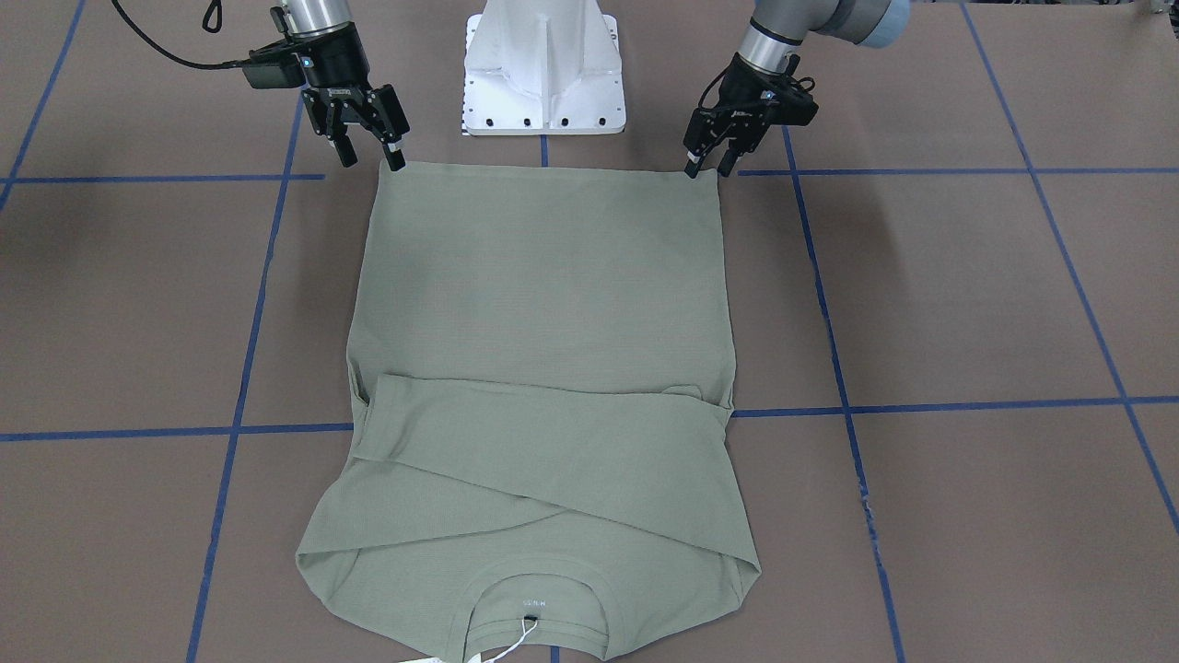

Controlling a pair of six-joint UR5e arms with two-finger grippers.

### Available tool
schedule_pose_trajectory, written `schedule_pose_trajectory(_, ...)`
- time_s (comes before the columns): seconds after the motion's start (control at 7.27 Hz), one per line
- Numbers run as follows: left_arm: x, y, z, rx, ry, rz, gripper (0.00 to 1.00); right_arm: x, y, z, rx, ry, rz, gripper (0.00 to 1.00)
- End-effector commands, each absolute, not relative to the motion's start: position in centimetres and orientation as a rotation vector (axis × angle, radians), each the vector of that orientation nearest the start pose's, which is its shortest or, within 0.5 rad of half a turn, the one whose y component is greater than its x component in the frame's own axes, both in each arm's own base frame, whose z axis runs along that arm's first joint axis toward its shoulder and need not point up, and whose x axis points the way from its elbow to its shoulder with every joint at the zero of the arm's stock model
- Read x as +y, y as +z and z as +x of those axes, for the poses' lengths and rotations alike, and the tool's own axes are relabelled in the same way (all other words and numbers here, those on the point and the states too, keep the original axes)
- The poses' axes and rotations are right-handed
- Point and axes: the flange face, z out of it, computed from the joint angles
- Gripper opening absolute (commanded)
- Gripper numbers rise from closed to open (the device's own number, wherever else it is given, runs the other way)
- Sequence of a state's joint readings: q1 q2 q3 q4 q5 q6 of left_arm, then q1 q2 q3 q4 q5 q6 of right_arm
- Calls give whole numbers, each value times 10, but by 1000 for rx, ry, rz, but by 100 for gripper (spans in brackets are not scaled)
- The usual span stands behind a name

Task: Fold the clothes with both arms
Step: 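Lower both grippers onto the hem corners and pinch them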

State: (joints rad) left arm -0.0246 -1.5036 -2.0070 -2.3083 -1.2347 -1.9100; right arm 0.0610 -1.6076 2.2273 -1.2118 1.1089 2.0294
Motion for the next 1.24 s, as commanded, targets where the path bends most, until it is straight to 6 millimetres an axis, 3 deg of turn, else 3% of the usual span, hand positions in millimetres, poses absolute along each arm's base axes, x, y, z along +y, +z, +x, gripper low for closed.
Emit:
schedule_pose_trajectory(0.0, -176, 398, 463, 1141, -506, 125, 67, -201, 326, -423, -1048, 694, 233, 98)
schedule_pose_trajectory(0.28, -176, 398, 465, 1142, -508, 124, 55, -201, 326, -423, -1048, 693, 232, 99)
schedule_pose_trajectory(0.69, -174, 401, 467, 1135, -504, 125, 51, -199, 326, -424, -1049, 691, 230, 99)
schedule_pose_trajectory(0.83, -174, 401, 467, 1135, -504, 125, 31, -199, 327, -425, -1047, 691, 230, 98)
schedule_pose_trajectory(0.96, -174, 400, 467, 1137, -504, 124, 4, -199, 328, -425, -1046, 692, 230, 98)
schedule_pose_trajectory(1.1, -174, 400, 467, 1137, -502, 125, 0, -199, 329, -426, -1045, 697, 228, 97)
